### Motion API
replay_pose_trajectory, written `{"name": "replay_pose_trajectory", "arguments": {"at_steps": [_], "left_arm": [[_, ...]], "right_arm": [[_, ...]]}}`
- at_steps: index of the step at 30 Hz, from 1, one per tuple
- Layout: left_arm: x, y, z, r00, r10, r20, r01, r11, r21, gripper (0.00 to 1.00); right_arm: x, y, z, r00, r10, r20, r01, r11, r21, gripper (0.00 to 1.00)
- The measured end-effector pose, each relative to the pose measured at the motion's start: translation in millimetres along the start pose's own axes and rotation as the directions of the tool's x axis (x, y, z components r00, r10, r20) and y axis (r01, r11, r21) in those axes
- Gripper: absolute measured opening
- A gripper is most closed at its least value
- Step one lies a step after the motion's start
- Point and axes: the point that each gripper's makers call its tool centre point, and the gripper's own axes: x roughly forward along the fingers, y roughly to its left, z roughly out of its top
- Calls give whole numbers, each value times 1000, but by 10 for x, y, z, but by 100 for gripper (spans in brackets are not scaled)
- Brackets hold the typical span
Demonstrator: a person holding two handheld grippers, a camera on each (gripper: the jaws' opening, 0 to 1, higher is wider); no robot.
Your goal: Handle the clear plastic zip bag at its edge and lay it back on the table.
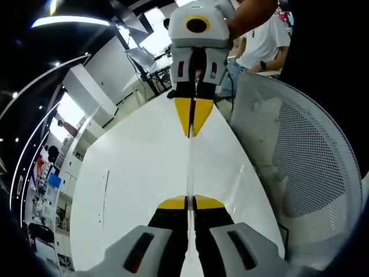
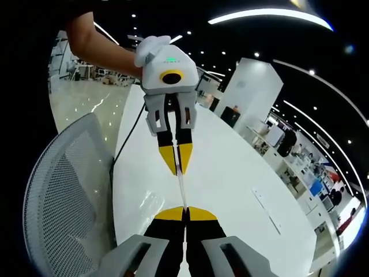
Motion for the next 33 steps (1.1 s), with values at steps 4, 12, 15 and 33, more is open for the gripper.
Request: {"name": "replay_pose_trajectory", "arguments": {"at_steps": [4, 12, 15, 33], "left_arm": [[-8, 10, -6, 1000, 3, 1, -3, 1000, -3, 0], [-14, 26, -28, 1000, 4, -3, -4, 1000, 1, 0], [-20, 25, -40, 1000, 3, -8, -3, 1000, 4, 0], [-94, 6, -95, 1000, 5, -16, -5, 1000, -4, 0]], "right_arm": [[-15, -7, -7, 1000, -4, 1, 4, 1000, 3, 0], [-32, -25, -12, 1000, -9, 1, 9, 1000, 1, 0], [-33, -29, -13, 1000, -11, 1, 11, 1000, 1, 0], [-75, 7, -6, 1000, -18, 4, 18, 1000, 2, 0]]}}
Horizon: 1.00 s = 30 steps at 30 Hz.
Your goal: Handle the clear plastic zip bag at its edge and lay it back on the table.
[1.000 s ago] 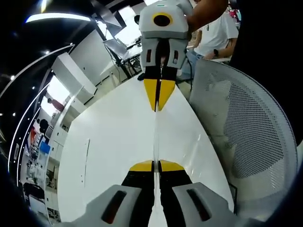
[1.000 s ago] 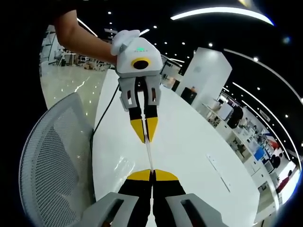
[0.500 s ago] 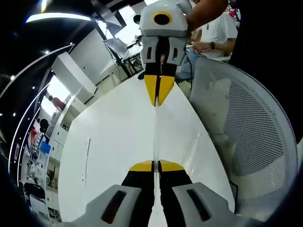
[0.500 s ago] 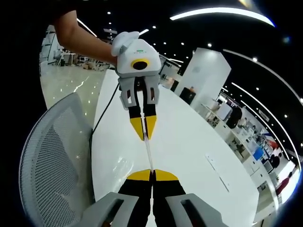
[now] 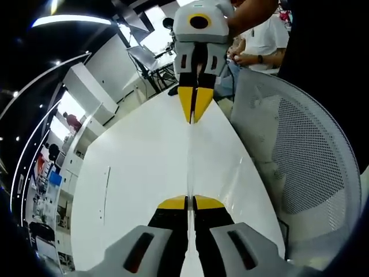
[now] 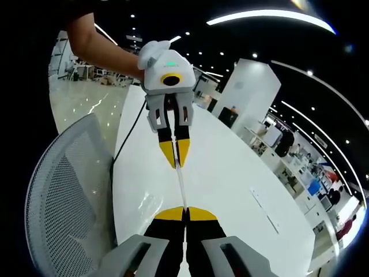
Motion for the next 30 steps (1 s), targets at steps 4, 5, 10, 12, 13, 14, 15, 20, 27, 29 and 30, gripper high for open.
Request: {"name": "replay_pose_trajectory", "arguments": {"at_steps": [4, 5, 10, 12, 13, 14, 15, 20, 27, 29, 30], "left_arm": [[-7, -2, -18, 1000, -2, -4, 2, 1000, -1, 0], [-8, 1, -24, 1000, -2, -5, 2, 1000, -1, 0], [-6, 2, -32, 1000, -4, -6, 4, 1000, -2, 0], [-6, 3, -36, 1000, -4, -5, 4, 1000, -3, 0], [-6, 4, -35, 1000, -4, -5, 4, 1000, -4, 0], [-7, 5, -38, 1000, -3, -5, 3, 1000, -5, 0], [-6, 6, -39, 1000, -3, -5, 3, 1000, -5, 0], [-9, 6, -49, 1000, -3, -7, 3, 1000, -8, 0], [-21, -4, -85, 1000, -5, -14, 5, 1000, -11, 0], [-24, -5, -92, 1000, -5, -16, 5, 1000, -11, 0], [-25, -7, -96, 1000, -6, -17, 6, 1000, -12, 0]], "right_arm": [[-5, 7, -3, 1000, -1, -1, 1, 1000, 1, 0], [-7, 9, -5, 1000, -1, -1, 1, 1000, 2, 0], [-17, 9, -15, 1000, -3, -3, 3, 1000, 4, 0], [-22, 3, -18, 1000, -4, -3, 4, 1000, 4, 0], [-24, 1, -20, 1000, -4, -4, 4, 1000, 4, 0], [-27, -2, -21, 1000, -5, -5, 5, 1000, 4, 0], [-29, -2, -22, 1000, -5, -5, 5, 1000, 4, 0], [-37, -12, -37, 1000, -7, -6, 7, 1000, 4, 0], [-35, 8, -54, 1000, -3, -7, 3, 1000, -1, 0], [-35, 11, -53, 1000, -2, -6, 2, 1000, -1, 0], [-35, 12, -52, 1000, -2, -6, 2, 1000, -1, 0]]}}
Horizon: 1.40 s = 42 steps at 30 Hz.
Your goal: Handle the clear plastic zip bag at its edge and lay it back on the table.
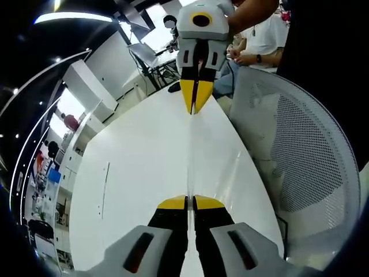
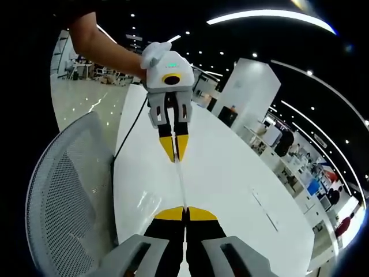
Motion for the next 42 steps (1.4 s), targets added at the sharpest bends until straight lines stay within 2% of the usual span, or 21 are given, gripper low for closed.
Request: {"name": "replay_pose_trajectory", "arguments": {"at_steps": [28, 33, 34, 42], "left_arm": [[-49, 6, -81, 1000, 5, -9, -5, 1000, -15, 0], [-58, 7, -123, 1000, 5, -24, -5, 1000, -12, 0], [-66, 2, -108, 1000, 2, -10, -3, 1000, -20, 0], [-72, 3, -89, 1000, 5, -17, -6, 1000, -13, 0]], "right_arm": [[-14, -3, -20, 1000, -5, 3, 5, 1000, 2, 0], [-32, -10, -46, 1000, -9, -2, 9, 1000, 4, 0], [-36, -9, -44, 1000, -9, 0, 9, 1000, 7, 0], [-34, -6, -55, 1000, -8, 1, 8, 1000, 3, 0]]}}
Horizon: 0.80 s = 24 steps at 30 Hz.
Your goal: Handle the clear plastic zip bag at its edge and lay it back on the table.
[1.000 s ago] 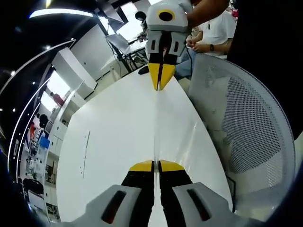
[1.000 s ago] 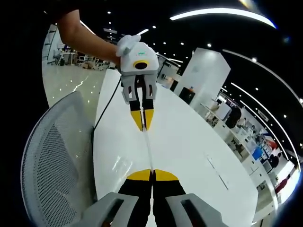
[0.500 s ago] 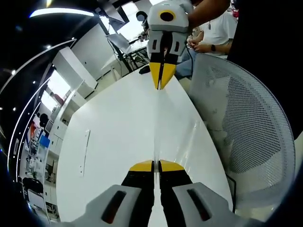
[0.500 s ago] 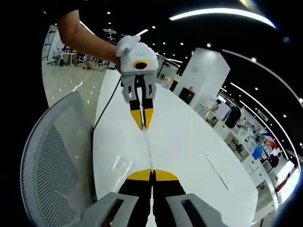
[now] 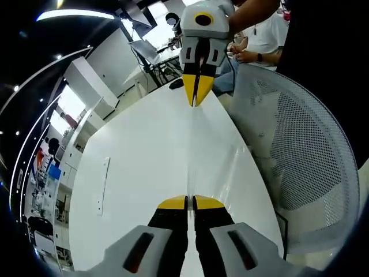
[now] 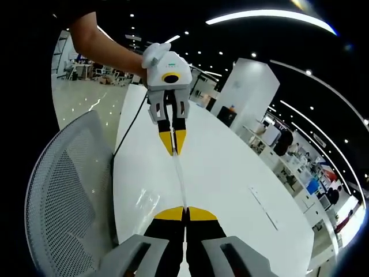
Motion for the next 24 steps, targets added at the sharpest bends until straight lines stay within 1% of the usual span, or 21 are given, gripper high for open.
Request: {"name": "replay_pose_trajectory", "arguments": {"at_steps": [7, 8, 11, 12, 15, 17, 18, 21, 24], "left_arm": [[29, -18, 10, 1000, 2, -18, -2, 1000, 5, 0], [43, -28, 9, 1000, 1, -25, -1, 1000, 11, 0], [52, -35, 2, 1000, 0, -30, 0, 1000, 16, 0], [53, -36, 2, 1000, 1, -30, 0, 1000, 16, 0], [56, -32, 10, 1000, 5, -28, -5, 1000, 14, 0], [67, -32, 26, 1000, 9, -27, -8, 1000, 16, 0], [78, -38, 29, 1000, 7, -30, -7, 1000, 19, 0], [93, -46, 39, 999, 6, -34, -5, 1000, 26, 0], [98, -46, 46, 999, 7, -33, -6, 1000, 24, 0]], "right_arm": [[8, 6, -17, 1000, 4, -10, -4, 1000, 12, 0], [12, 2, -24, 1000, 6, -14, -6, 1000, 29, 0], [3, -16, -19, 1000, 0, -12, 0, 999, 40, 0], [-3, -18, -19, 1000, 3, -9, -3, 998, 61, 0], [-12, -40, -15, 1000, -6, -3, 6, 997, 73, 0], [-21, -59, 18, 1000, -8, 12, 7, 994, 110, 5], [-27, -75, 35, 1000, -10, 16, 8, 993, 115, 7], [-40, -96, 68, 1000, -12, 21, 10, 994, 106, 7], [-38, -116, 113, 999, -11, 31, 7, 993, 118, 9]]}}
